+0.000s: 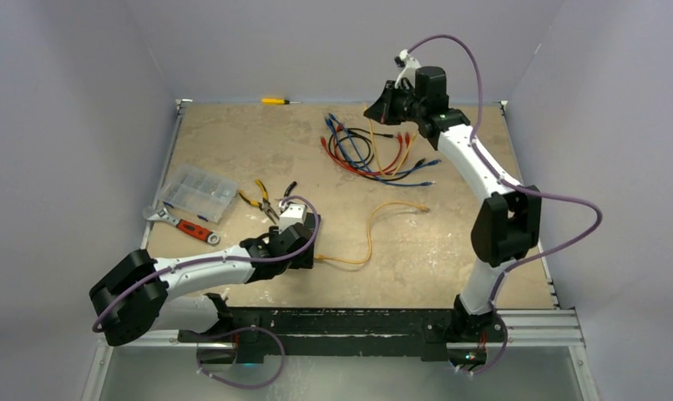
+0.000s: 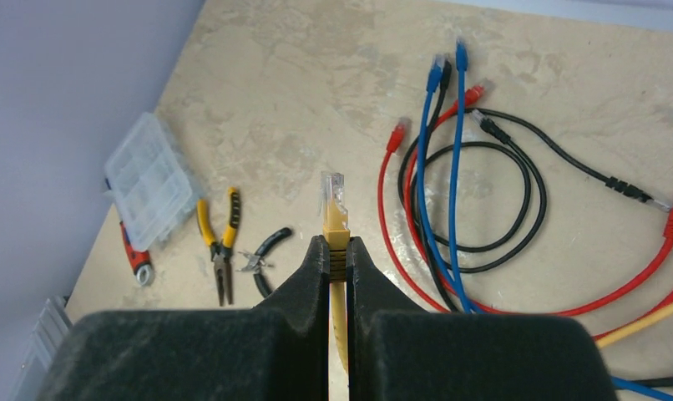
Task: Pull the plug from the switch port
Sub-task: Place the connector at the center of the board.
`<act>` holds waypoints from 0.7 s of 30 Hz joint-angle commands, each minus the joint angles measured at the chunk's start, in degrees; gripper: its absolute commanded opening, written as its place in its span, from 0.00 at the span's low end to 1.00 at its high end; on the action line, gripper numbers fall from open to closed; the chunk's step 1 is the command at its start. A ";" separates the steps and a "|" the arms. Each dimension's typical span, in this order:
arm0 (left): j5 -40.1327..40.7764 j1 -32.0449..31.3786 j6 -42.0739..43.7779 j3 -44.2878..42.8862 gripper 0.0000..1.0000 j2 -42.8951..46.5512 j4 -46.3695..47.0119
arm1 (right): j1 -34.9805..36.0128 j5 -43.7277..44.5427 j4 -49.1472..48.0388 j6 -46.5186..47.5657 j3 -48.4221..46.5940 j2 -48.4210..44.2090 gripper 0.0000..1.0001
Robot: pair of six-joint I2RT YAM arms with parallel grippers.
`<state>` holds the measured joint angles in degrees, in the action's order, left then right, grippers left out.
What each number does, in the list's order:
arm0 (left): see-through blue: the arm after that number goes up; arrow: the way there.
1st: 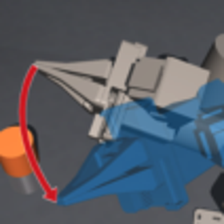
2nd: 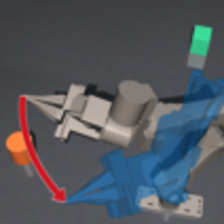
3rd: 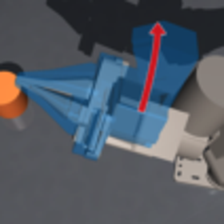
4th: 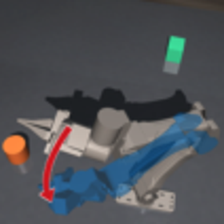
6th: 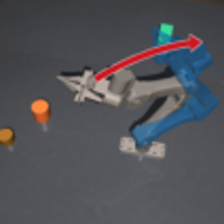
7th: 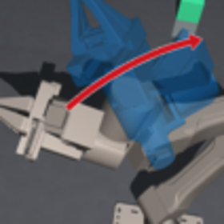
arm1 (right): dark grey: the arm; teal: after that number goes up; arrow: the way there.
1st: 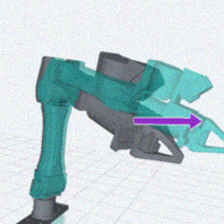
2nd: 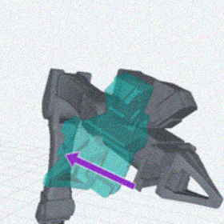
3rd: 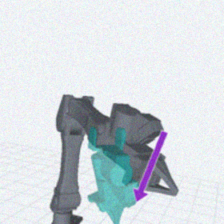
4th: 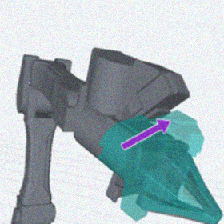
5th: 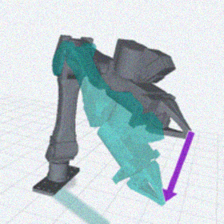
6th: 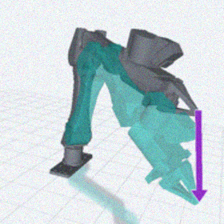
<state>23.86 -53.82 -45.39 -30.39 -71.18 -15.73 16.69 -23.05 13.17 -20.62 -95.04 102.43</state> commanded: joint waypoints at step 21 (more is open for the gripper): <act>-1.18 -0.23 0.06 1.19 0.00 -1.98 -2.32 | -0.29 0.30 -1.31 -4.25 -17.63 17.72 0.60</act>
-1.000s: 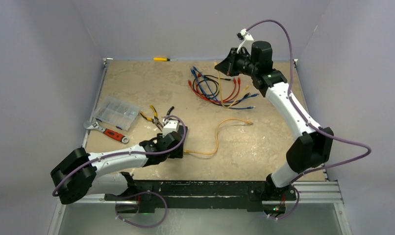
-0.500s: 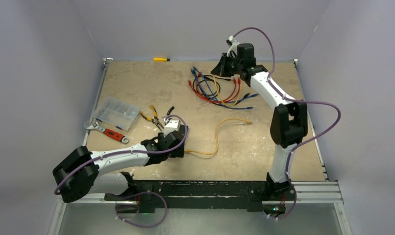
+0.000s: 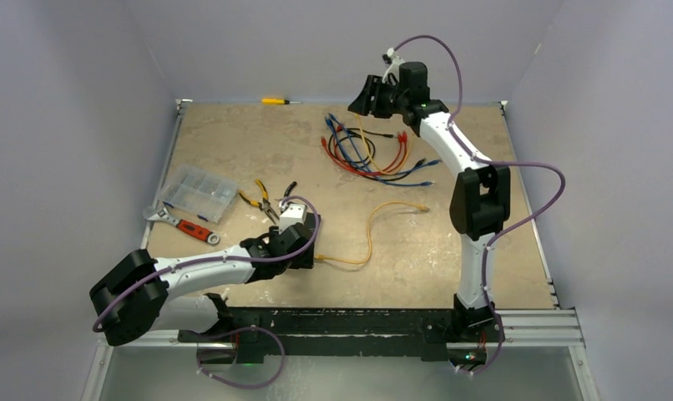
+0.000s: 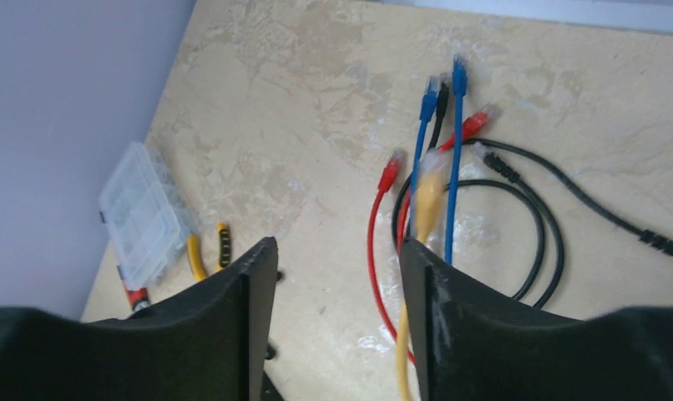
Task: Pull the plug from the switch port
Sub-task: Place the connector at the center of the board, then pull the connector from the switch port.
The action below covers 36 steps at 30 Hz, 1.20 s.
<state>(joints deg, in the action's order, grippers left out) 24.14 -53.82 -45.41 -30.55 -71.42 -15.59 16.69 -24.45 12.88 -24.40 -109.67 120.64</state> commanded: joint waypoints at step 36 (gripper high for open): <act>2.59 -0.19 2.61 -6.03 0.85 -0.48 -6.16 | 5.31 -10.91 -15.69 1.16 53.45 -27.12 0.92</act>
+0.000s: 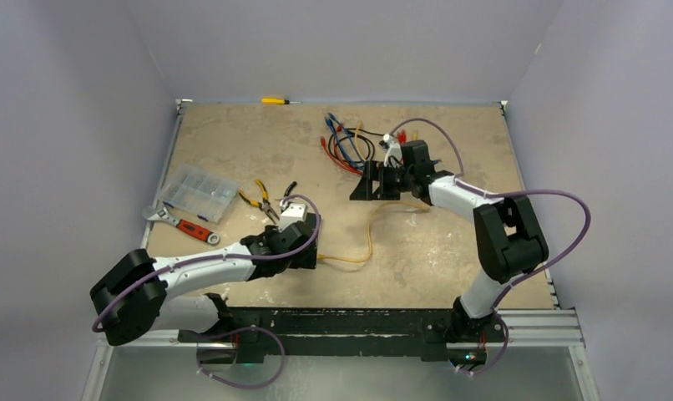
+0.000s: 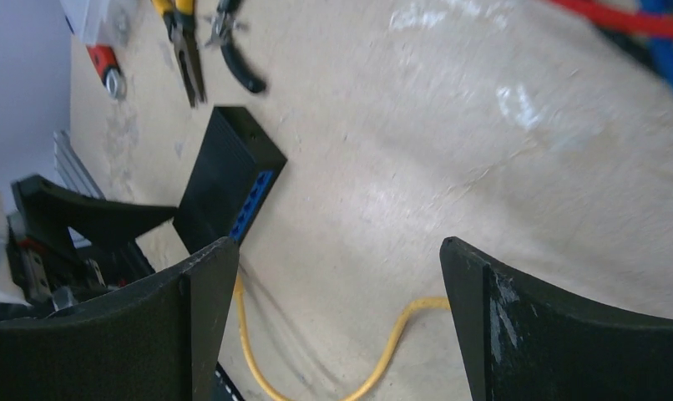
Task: Pull the plug from the switch port
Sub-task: Pull the connector from the switch port.
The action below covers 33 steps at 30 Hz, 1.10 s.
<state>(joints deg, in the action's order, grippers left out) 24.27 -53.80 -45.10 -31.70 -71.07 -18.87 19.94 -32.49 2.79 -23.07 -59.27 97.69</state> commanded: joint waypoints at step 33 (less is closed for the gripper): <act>-3.26 9.13 12.84 -15.62 0.39 -16.75 0.54 | 15.69 -7.58 -21.84 -9.23 17.54 -1.76 0.76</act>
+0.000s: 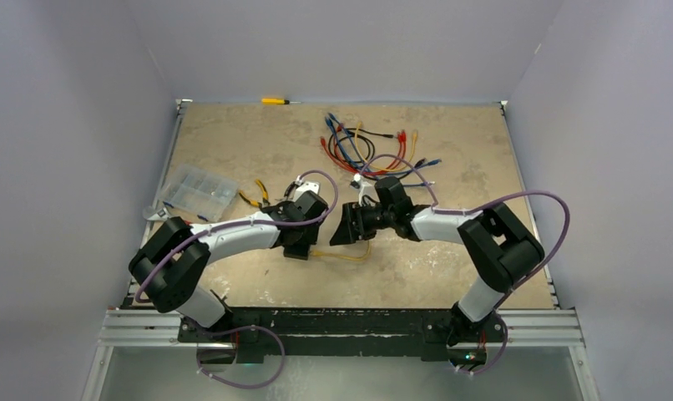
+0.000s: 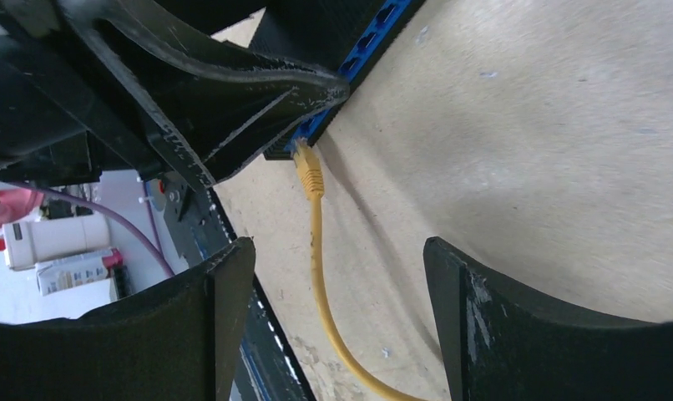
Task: Pull the plug from the switch port
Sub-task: Pull the connector from the switch port.
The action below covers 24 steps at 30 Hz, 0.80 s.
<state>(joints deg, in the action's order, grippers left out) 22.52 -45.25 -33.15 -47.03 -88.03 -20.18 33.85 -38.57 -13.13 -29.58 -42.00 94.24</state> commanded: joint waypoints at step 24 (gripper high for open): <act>-6.70 1.13 -7.86 5.89 0.00 11.99 3.07 | 8.86 -8.11 -27.21 -17.63 -0.03 14.33 0.58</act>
<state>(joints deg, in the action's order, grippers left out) 16.71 -44.36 -39.51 -41.45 -77.93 -19.33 41.45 -45.19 -35.44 -44.86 -41.10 108.38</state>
